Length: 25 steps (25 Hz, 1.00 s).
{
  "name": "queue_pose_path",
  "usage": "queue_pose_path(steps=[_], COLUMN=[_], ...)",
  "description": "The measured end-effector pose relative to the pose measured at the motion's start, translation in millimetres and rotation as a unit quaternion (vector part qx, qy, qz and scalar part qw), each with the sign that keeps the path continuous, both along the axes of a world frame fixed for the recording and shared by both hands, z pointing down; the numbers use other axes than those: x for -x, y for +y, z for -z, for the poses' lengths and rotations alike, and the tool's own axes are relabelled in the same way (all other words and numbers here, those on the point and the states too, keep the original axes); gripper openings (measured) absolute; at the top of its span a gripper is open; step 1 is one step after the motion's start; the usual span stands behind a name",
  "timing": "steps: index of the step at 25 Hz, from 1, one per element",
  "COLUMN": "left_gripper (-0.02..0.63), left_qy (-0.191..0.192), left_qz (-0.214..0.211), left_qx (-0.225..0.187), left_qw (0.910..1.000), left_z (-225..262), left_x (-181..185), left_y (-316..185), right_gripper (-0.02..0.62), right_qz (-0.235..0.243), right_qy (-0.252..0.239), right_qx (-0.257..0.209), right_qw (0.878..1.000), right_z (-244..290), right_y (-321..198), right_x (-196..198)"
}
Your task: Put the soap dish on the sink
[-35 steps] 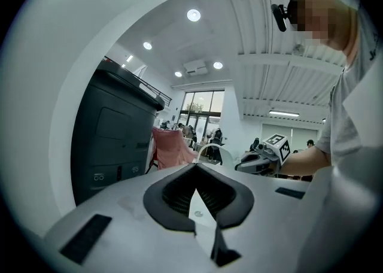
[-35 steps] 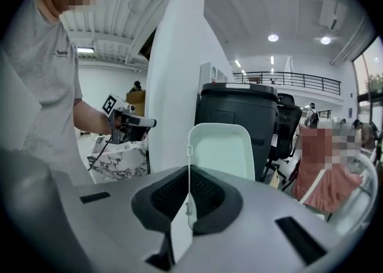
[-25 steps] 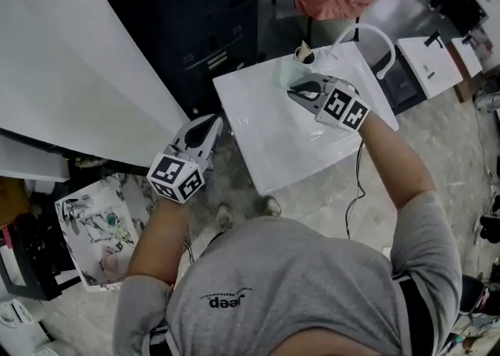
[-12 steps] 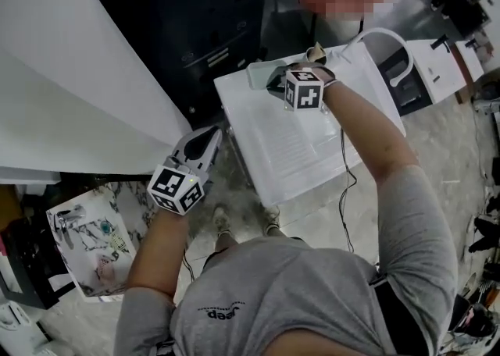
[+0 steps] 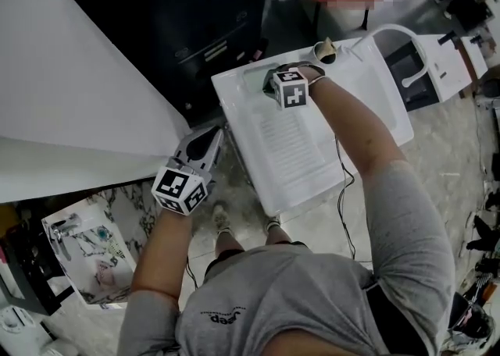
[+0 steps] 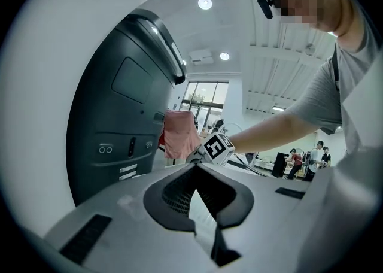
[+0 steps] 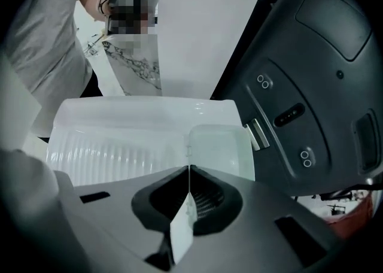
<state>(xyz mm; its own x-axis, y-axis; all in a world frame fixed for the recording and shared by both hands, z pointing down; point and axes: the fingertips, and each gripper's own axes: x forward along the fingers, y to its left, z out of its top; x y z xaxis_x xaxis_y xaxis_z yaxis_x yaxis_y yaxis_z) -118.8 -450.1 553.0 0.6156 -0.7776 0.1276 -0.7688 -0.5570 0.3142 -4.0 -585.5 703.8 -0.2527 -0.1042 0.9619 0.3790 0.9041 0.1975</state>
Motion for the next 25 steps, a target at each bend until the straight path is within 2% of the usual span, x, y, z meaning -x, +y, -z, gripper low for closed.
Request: queue_pose_path(steps=[11, 17, 22, 25], left_gripper=[0.014, 0.014, 0.014, 0.014], left_qy=[0.003, 0.002, -0.001, -0.005], left_qz=[-0.006, -0.011, -0.011, -0.013], left_qx=[0.020, 0.020, 0.018, 0.015], left_qw=[0.9998, 0.9997, 0.9998, 0.9998], left_z=[-22.2, -22.9, -21.2, -16.3], left_x=[-6.7, -11.1, -12.9, -14.7], left_y=[-5.7, -7.1, -6.4, -3.9], right_gripper=[0.064, 0.072, 0.126, 0.132], right_qz=[0.026, 0.037, 0.031, 0.023], right_qy=[0.036, 0.037, 0.028, 0.013], right_qx=[0.033, 0.024, 0.004, -0.007], right_qw=[0.998, 0.998, 0.999, 1.000], right_z=[-28.0, -33.9, -26.5, -12.6], right_y=[-1.5, 0.4, -5.0, -5.1], right_x=[-5.7, -3.0, -2.1, -1.7])
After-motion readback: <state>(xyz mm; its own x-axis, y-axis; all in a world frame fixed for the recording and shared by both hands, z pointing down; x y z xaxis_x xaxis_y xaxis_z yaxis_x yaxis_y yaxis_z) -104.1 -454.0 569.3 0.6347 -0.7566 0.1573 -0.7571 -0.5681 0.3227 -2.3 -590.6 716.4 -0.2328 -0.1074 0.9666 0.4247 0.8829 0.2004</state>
